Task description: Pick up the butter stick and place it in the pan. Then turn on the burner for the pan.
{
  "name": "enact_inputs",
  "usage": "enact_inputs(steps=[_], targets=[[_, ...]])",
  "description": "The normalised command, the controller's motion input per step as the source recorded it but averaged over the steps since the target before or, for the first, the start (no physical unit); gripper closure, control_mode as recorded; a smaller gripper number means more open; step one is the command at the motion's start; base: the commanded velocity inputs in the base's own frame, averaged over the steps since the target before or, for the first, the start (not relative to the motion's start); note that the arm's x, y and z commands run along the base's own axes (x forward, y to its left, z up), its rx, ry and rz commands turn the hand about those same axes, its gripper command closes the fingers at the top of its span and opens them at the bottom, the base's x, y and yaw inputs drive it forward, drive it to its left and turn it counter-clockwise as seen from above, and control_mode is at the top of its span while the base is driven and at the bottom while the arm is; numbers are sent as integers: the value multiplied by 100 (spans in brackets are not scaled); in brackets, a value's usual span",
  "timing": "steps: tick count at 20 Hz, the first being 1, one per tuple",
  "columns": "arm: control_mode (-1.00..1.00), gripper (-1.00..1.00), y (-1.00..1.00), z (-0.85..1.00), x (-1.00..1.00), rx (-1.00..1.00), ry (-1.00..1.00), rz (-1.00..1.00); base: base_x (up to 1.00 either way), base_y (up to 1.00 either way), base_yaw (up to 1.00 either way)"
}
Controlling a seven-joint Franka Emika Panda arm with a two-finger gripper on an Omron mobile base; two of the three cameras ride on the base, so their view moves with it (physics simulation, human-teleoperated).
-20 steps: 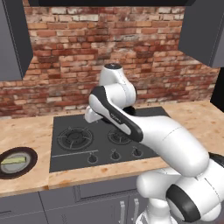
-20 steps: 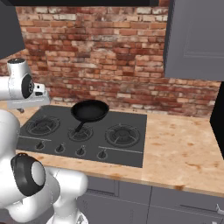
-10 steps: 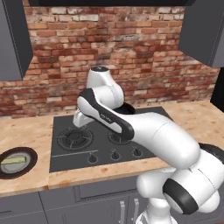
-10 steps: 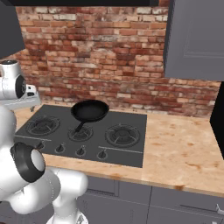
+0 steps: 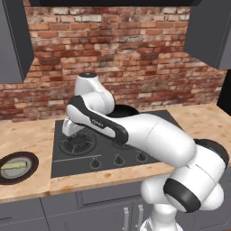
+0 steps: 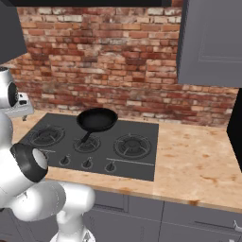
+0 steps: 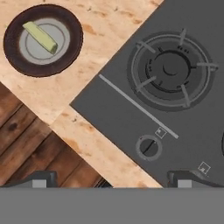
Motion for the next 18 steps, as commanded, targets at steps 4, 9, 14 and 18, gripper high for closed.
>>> enact_inputs(steps=[4, 9, 14, 18], targets=[[-100, -100, 58, -16, 0, -2, 0, 3, 0, 0, 0], [-100, -100, 56, -19, 0, -1, 0, 3, 0, 0, 0], [-100, -100, 50, -10, 0, 0, 0, 3, 0, 0, 0], [-100, -100, 40, -8, 0, 0, 0, 4, 0, 0, 0]])
